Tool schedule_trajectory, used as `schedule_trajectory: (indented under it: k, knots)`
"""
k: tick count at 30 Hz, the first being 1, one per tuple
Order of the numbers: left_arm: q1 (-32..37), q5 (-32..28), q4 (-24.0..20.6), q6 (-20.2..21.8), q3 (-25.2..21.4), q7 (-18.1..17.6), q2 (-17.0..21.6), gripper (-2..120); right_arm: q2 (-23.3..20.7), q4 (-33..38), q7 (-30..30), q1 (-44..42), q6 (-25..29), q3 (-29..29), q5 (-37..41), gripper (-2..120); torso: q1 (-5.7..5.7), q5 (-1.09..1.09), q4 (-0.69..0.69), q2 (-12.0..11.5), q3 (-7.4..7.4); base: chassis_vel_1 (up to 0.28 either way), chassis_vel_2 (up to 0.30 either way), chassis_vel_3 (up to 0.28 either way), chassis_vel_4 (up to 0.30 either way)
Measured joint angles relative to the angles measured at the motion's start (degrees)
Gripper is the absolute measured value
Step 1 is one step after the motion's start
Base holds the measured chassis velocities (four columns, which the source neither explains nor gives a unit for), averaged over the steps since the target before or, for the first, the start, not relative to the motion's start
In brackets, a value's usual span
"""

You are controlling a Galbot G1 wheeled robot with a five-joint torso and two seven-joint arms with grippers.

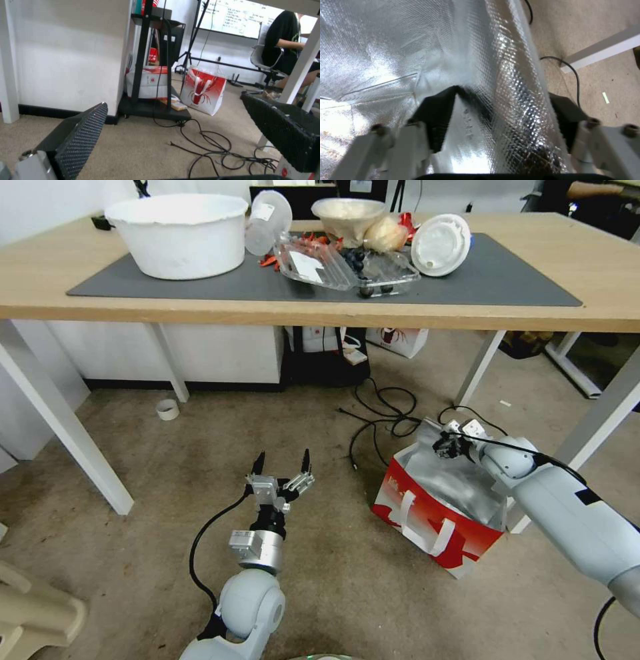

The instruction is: Pick up the food delivery bag from the floor and place it on the table.

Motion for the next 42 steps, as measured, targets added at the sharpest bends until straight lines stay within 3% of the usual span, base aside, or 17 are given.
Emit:
schedule_trajectory:
  k: [3,8,15,28,36,42]
  knots:
    - [0.0,-0.1,0.0,0.1,0.0,0.0,0.0,100,0.0,0.0,-0.2,-0.4,0.1,0.4,0.0,41,0.00,0.00,0.00,0.0,0.00,0.000,0.000,0.000,0.000]
    - [0.0,-0.1,-0.1,0.4,0.1,0.0,0.0,100,-0.4,-0.1,-0.9,-0.5,0.2,0.5,0.1,27,0.00,0.00,0.00,0.0,0.00,0.000,0.000,0.000,0.000]
    - [0.1,-0.1,-0.8,2.0,0.3,-1.0,0.1,100,-3.1,2.7,-5.2,-1.0,0.4,0.2,2.8,0,0.00,0.01,0.00,0.0,0.00,0.000,0.000,0.000,0.000]
    - [-0.3,-0.3,-1.9,4.0,0.6,-3.4,0.4,100,-12.0,14.3,-13.2,-6.1,1.7,0.0,9.9,0,0.00,0.01,0.00,0.0,-0.01,0.000,0.000,0.000,0.000]
    - [-0.8,0.0,-2.0,4.8,1.2,-4.2,0.4,100,-23.1,27.8,-19.7,-12.1,2.8,5.4,17.4,0,-0.01,0.01,0.00,0.0,0.00,0.000,0.000,0.000,0.000]
    - [-0.9,0.1,-2.1,4.8,1.4,-4.3,0.6,100,-28.1,31.6,-23.8,-14.3,4.0,9.3,20.4,0,0.00,0.00,0.00,0.0,0.00,0.000,0.000,0.000,0.000]
